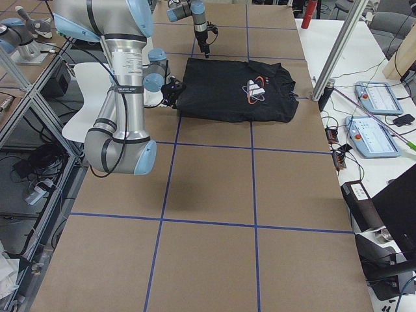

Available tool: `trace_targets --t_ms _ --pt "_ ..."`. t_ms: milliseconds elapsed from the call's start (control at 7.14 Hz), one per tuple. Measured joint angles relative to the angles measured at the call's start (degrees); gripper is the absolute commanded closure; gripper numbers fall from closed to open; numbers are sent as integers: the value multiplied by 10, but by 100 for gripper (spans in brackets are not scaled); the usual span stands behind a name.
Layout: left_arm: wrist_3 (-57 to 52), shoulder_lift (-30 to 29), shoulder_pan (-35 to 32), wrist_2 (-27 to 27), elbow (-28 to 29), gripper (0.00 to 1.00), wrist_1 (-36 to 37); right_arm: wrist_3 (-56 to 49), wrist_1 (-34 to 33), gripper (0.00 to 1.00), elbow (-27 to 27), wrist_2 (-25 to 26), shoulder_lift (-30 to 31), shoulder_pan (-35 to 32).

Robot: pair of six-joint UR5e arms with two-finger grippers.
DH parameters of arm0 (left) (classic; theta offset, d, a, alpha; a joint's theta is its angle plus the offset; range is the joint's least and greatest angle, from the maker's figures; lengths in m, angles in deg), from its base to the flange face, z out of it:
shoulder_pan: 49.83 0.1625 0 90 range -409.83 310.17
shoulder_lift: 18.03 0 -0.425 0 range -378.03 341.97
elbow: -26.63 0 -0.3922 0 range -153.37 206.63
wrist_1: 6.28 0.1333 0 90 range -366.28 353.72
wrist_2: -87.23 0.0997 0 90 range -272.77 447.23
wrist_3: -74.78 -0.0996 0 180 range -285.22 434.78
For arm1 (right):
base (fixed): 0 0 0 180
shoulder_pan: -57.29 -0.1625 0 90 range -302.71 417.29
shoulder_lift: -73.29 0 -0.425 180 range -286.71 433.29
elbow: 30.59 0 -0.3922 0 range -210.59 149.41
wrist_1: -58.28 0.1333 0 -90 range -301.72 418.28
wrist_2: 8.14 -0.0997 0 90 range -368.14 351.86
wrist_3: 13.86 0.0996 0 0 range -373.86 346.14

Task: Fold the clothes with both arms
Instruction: 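Move the left gripper down the shirt side toward the near hem corner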

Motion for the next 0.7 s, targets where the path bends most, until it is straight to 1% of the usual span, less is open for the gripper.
trace_targets --t_ms 140,560,700 --pt "11 12 9 -2 -8 13 -1 0 0 100 0 0 0 0" --pt "82 41 59 -2 -43 14 -8 0 0 100 0 0 0 1" --pt "110 56 76 10 -47 15 -23 0 0 100 0 0 0 1"
